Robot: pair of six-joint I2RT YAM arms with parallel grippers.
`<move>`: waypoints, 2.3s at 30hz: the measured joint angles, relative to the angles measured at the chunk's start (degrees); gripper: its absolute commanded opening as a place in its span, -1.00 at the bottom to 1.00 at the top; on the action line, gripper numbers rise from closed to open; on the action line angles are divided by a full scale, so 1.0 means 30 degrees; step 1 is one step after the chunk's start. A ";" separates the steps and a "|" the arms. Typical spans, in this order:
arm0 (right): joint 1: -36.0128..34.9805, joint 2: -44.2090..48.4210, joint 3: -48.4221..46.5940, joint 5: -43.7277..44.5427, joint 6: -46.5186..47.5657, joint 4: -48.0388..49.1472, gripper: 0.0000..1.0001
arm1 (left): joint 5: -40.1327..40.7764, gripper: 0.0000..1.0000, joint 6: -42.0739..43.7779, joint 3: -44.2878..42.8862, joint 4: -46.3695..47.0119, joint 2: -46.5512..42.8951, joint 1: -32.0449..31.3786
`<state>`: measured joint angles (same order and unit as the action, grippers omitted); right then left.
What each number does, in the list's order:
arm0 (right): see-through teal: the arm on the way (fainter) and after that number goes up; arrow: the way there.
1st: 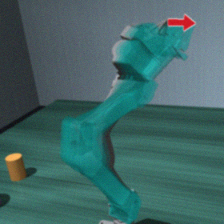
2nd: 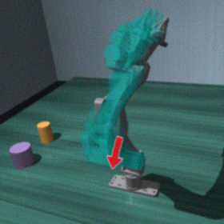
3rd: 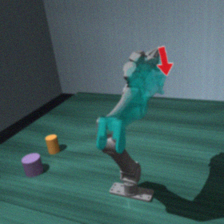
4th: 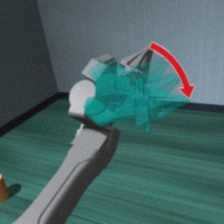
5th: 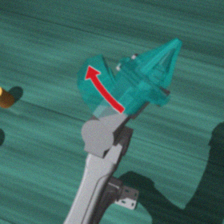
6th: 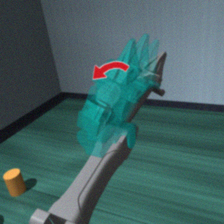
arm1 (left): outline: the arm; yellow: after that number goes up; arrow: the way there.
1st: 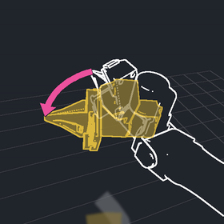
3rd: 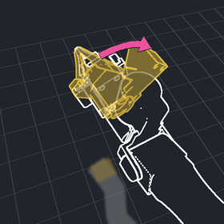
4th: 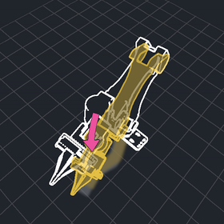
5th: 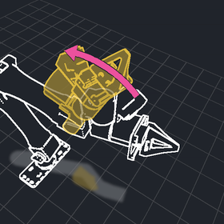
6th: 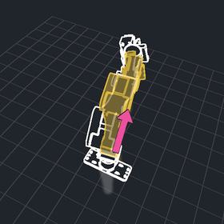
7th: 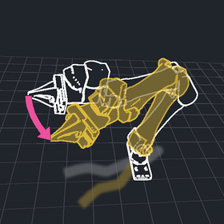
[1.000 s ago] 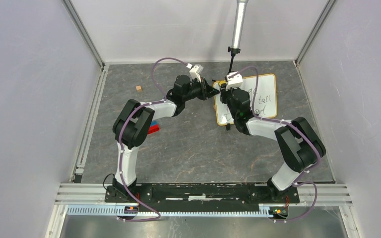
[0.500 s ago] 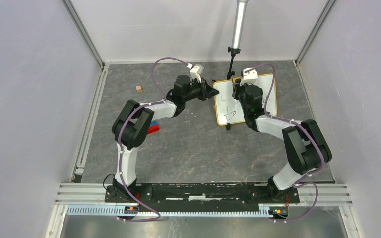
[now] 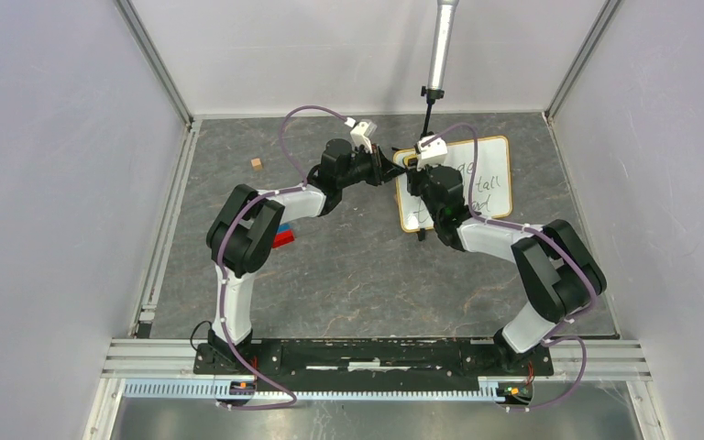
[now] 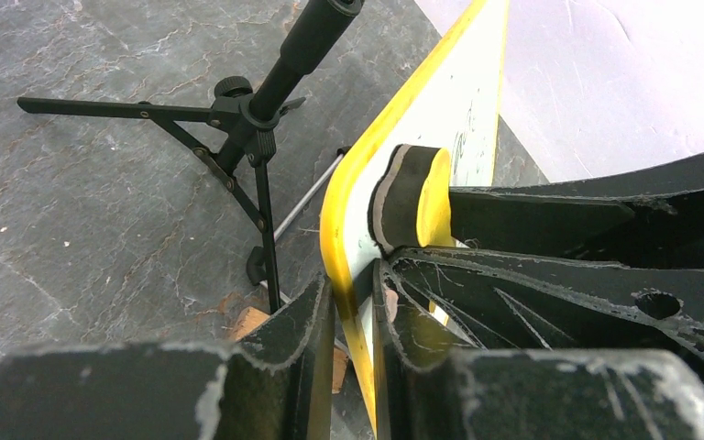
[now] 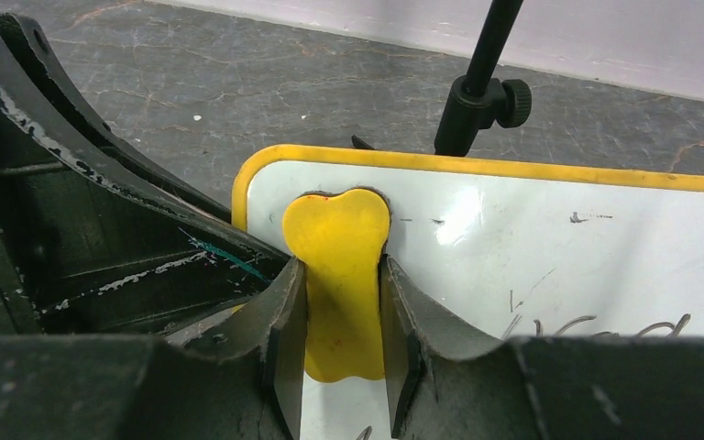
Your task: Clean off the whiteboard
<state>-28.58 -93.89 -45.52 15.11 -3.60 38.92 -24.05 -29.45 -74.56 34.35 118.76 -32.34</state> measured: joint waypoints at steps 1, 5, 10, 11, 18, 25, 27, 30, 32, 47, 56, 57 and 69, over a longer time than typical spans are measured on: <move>0.0029 0.0000 0.0000 0.0051 0.0015 -0.0007 -0.54 | 0.0000 -0.95 0.0007 0.0000 0.0000 0.0000 -0.0007; 0.0481 0.0051 0.0000 -0.0495 -0.0277 -0.0153 -0.55 | 0.0095 -0.95 0.0029 0.0000 0.0000 0.0000 -0.0015; 0.2120 0.0284 -0.0605 -0.1158 -0.1056 -0.1552 -0.55 | 0.0372 -0.95 0.0087 0.0087 0.0000 -0.0007 -0.0036; 0.2492 0.0342 -0.0831 -0.1071 -0.1122 -0.2033 -0.56 | 0.0386 -0.95 0.0087 0.0109 0.0007 -0.0029 -0.0066; 0.3300 0.0772 -0.1137 -0.0794 -0.1348 -0.3636 -0.56 | 0.0474 -0.95 0.0124 0.0306 -0.0007 -0.0226 -0.0138; 0.1785 0.0627 -0.1880 0.0087 -0.0831 -0.4736 -0.56 | 0.0481 -0.95 0.0131 0.0379 -0.0095 -0.0313 -0.0138; 0.1020 0.0401 -0.2353 0.0168 -0.0699 -0.5064 -0.54 | 0.0488 -0.95 0.0146 0.0386 -0.0124 -0.0328 -0.0146; 0.0299 0.0168 -0.2659 0.0175 -0.0627 -0.5246 -0.10 | 0.0488 -0.95 0.0291 0.0408 -0.0138 -0.0350 -0.0146; 0.0168 0.0131 -0.2659 0.0350 -0.0539 -0.5253 0.32 | 0.0474 -0.95 0.0393 0.0415 -0.0138 -0.0350 -0.0146; 0.1188 0.1596 -0.0750 -0.2455 -0.0488 -0.4750 0.09 | 0.0415 -0.95 0.0634 0.0415 -0.0197 -0.0532 -0.0197; 0.1173 0.1486 -0.0794 -0.2878 -0.0277 -0.4000 -0.02 | 0.0408 -0.95 0.0634 0.0415 -0.0197 -0.0532 -0.0197; 0.1166 0.1370 -0.0882 -0.2878 -0.0248 -0.4000 -0.08 | 0.0408 -0.95 0.0634 0.0415 -0.0197 -0.0532 -0.0197; 0.1078 0.0386 -0.1953 -0.1603 -0.0576 -0.4444 -0.53 | 0.0503 -0.95 0.0648 0.0415 -0.0342 -0.0532 -0.0197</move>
<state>-25.34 -92.73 -51.37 10.31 -5.32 25.58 -22.55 -27.51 -73.32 33.32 117.16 -32.93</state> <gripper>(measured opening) 0.379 0.236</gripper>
